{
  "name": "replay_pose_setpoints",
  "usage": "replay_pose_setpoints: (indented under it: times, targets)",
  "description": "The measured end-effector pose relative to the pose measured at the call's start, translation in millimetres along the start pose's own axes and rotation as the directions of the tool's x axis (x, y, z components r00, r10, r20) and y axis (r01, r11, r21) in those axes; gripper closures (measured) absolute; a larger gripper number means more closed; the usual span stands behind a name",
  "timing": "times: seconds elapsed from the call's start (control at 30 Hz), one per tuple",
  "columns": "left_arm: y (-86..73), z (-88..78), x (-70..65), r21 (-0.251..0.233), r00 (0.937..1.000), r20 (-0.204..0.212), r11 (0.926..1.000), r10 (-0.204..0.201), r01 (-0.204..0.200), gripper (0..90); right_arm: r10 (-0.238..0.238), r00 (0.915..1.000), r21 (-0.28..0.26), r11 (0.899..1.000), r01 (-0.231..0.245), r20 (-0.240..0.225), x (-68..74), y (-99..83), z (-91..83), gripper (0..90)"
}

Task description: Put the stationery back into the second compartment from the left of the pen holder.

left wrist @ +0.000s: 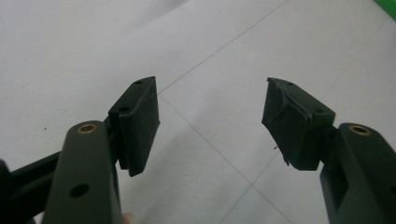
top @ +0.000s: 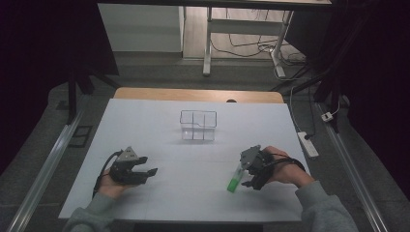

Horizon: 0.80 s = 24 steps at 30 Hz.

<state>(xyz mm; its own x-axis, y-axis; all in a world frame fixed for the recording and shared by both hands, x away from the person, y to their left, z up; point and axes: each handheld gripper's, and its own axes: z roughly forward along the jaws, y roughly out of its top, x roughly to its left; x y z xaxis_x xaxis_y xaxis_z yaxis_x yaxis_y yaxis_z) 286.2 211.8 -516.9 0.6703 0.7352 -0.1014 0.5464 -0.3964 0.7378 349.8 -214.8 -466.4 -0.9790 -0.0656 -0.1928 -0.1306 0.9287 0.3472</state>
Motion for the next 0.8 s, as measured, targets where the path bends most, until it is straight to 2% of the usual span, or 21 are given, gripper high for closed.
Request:
replay_pose_setpoints:
  times: [0.17, 0.37, 0.57, 0.73, 0.8]
  targets:
    - [-1.7, 0.0, 1.7, -0.004, 0.9997, 0.000, 0.9997, -0.023, 0.023, 35.9, -0.074, 0.9963, 0.005, 0.997, 0.074, -0.043, -2.1, 7.8, 3.3, 20.4]
    - [-5.1, -2.5, 3.8, -0.013, 0.9979, -0.011, 0.9979, -0.063, 0.063, 35.9, -0.140, 0.9858, -0.018, 0.990, 0.139, -0.093, -6.1, 10.2, 3.8, 23.5]
    - [-4.8, -2.6, 2.7, -0.009, 0.9956, -0.035, 0.9962, -0.087, 0.087, 35.9, -0.210, 0.9678, -0.031, 0.978, 0.207, -0.139, -13.9, 9.9, 9.6, 24.7]
    - [-4.5, -1.4, 2.9, -0.009, 0.9936, -0.046, 0.9946, -0.104, 0.103, 35.9, -0.264, 0.9483, -0.030, 0.964, 0.263, -0.177, -17.1, 10.6, 20.8, 26.8]
    - [-4.4, -0.8, 2.6, -0.007, 0.9932, -0.047, 0.9943, -0.106, 0.106, 35.9, -0.288, 0.9379, -0.017, 0.957, 0.290, -0.194, -18.7, 11.3, 22.9, 27.2]
